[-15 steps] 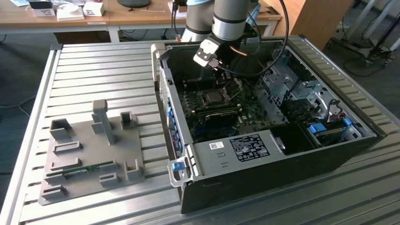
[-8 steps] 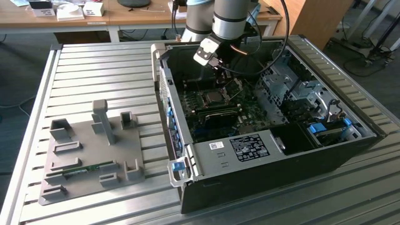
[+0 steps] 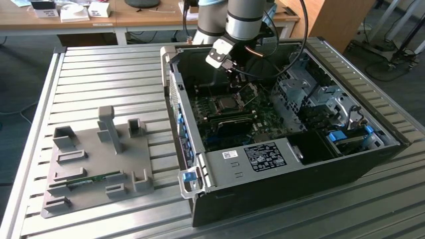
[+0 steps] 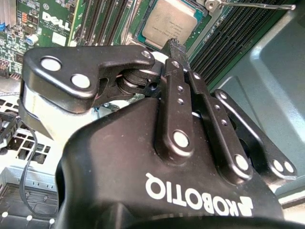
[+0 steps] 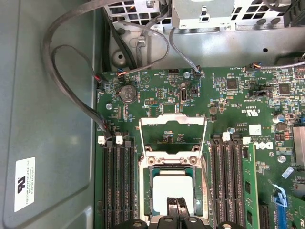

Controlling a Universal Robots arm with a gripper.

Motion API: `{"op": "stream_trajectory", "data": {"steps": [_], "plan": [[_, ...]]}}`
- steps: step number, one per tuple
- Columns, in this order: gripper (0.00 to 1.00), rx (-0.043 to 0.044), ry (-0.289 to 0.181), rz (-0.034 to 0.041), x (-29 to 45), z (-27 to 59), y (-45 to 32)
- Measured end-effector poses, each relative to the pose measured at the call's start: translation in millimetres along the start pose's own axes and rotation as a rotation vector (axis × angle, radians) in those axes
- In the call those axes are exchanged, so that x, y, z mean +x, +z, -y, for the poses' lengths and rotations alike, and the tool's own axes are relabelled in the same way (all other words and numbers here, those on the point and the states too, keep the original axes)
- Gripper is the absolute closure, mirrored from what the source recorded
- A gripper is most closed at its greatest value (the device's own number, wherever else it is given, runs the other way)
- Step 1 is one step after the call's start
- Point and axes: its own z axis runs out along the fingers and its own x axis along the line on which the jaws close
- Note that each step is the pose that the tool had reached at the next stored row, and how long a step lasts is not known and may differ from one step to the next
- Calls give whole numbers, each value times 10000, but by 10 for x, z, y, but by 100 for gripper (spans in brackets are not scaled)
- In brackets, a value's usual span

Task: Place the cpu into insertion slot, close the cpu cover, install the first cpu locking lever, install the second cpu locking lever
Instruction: 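Close the cpu cover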

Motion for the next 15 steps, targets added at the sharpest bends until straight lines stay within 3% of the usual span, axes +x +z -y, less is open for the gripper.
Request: {"op": "stream_trajectory", "data": {"steps": [15], "plan": [[89,0,0,0,1,-5,-34]]}}
